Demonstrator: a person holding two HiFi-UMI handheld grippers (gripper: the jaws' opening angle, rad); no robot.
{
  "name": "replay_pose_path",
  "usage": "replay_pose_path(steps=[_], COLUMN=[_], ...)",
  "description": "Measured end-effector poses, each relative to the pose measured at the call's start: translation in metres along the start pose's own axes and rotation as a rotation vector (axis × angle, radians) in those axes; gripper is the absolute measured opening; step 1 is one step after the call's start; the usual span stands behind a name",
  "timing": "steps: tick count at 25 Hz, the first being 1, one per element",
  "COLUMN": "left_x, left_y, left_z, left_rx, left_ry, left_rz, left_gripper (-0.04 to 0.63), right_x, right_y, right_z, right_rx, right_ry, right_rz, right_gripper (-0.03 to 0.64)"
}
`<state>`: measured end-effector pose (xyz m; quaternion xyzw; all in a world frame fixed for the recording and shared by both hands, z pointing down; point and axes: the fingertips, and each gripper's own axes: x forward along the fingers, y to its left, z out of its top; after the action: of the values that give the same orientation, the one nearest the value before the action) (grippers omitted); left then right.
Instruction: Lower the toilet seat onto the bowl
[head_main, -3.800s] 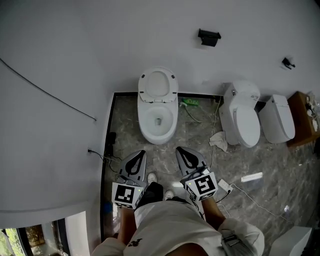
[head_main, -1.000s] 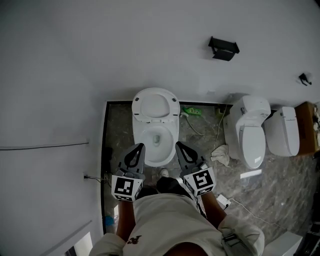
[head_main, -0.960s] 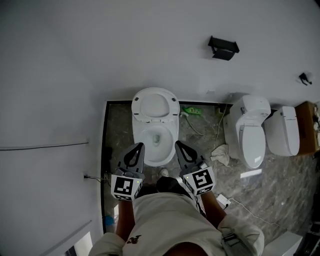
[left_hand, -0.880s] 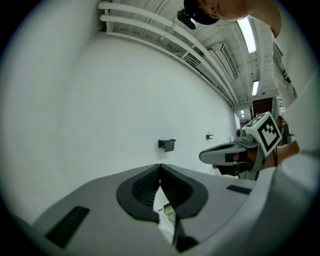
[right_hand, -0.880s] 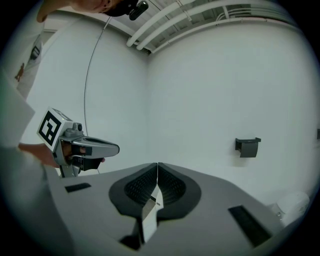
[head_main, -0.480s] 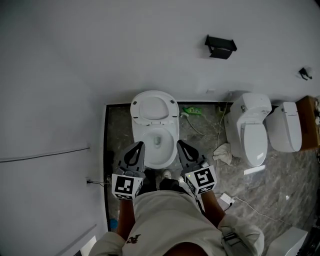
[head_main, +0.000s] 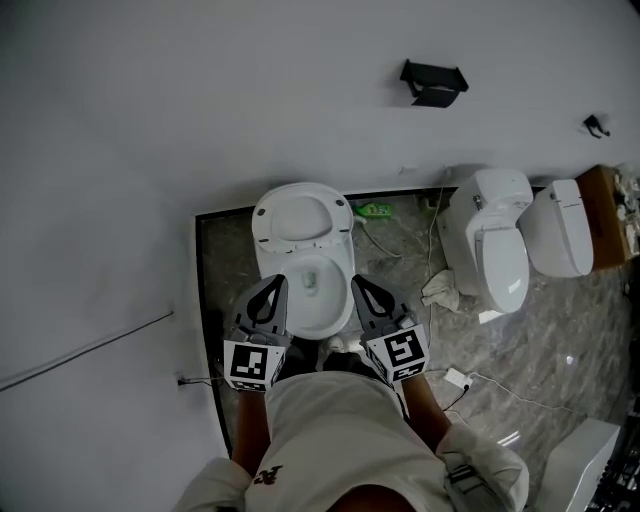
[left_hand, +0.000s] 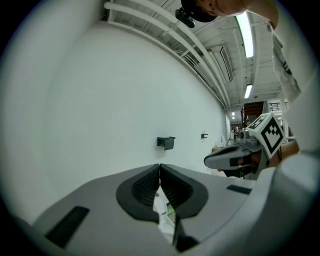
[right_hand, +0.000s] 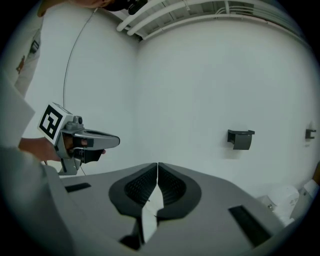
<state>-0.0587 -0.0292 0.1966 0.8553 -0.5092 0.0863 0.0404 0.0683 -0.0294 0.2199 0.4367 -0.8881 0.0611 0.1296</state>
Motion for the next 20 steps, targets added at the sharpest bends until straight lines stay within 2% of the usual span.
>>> replay_pose_path(steps=[9,20], left_x=[0.033,0.066], left_y=[0.048,0.091], left_z=[-0.019,-0.062], left_rx=[-0.011,0.013], left_ry=[0.008,0.068], left_rz=[-0.082,-0.174], left_gripper=[0.023,0.025], right_x=[0.050,0.109], right_y=[-0.003,0.002], right_z=[-0.010,-0.030], right_rx=[-0.017,-0.060], right_ry=[0.041,0.094], right_rz=[-0.119,-0.196], right_gripper=[0.023,0.023])
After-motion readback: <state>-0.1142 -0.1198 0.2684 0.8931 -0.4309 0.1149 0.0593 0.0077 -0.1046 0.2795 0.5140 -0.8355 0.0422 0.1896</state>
